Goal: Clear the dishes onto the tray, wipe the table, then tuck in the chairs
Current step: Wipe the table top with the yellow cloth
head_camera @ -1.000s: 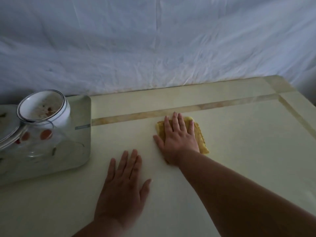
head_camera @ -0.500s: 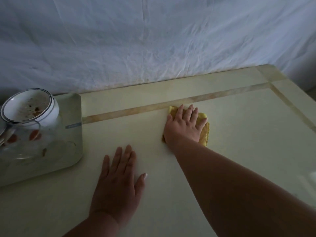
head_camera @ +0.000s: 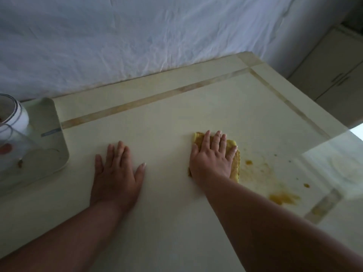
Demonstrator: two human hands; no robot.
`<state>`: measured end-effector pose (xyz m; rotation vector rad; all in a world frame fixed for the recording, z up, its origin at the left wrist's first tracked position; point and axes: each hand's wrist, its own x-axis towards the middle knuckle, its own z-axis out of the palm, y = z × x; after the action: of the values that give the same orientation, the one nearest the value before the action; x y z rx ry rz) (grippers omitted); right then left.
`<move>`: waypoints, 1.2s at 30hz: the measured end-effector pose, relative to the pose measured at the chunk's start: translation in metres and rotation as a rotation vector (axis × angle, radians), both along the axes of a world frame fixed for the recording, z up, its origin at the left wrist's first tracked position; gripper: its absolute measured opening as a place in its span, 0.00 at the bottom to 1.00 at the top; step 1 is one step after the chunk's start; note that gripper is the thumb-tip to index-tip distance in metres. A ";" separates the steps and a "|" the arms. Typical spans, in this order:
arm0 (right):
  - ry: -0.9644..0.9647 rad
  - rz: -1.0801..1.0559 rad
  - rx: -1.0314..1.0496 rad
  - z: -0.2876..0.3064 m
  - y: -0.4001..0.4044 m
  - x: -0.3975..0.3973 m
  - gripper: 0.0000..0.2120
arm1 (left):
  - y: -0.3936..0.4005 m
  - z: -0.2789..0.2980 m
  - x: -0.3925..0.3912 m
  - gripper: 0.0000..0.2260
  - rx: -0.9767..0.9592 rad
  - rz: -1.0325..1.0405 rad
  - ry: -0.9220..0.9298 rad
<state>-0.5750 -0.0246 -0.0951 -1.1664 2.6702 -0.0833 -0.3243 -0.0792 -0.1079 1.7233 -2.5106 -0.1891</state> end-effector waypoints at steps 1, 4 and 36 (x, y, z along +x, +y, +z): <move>0.004 -0.016 0.003 -0.001 0.014 0.000 0.37 | 0.001 0.001 -0.001 0.41 0.001 -0.003 0.005; 0.000 -0.061 0.009 0.000 0.056 0.004 0.37 | 0.006 0.005 0.003 0.38 -0.037 -0.001 0.114; 0.020 -0.224 0.187 0.007 0.321 -0.037 0.41 | 0.061 0.041 -0.131 0.20 -0.109 -0.438 0.098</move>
<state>-0.6124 0.2961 -0.0877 -0.8150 2.7454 0.1389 -0.4548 -0.0186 -0.0673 1.0803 -2.7294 -0.1570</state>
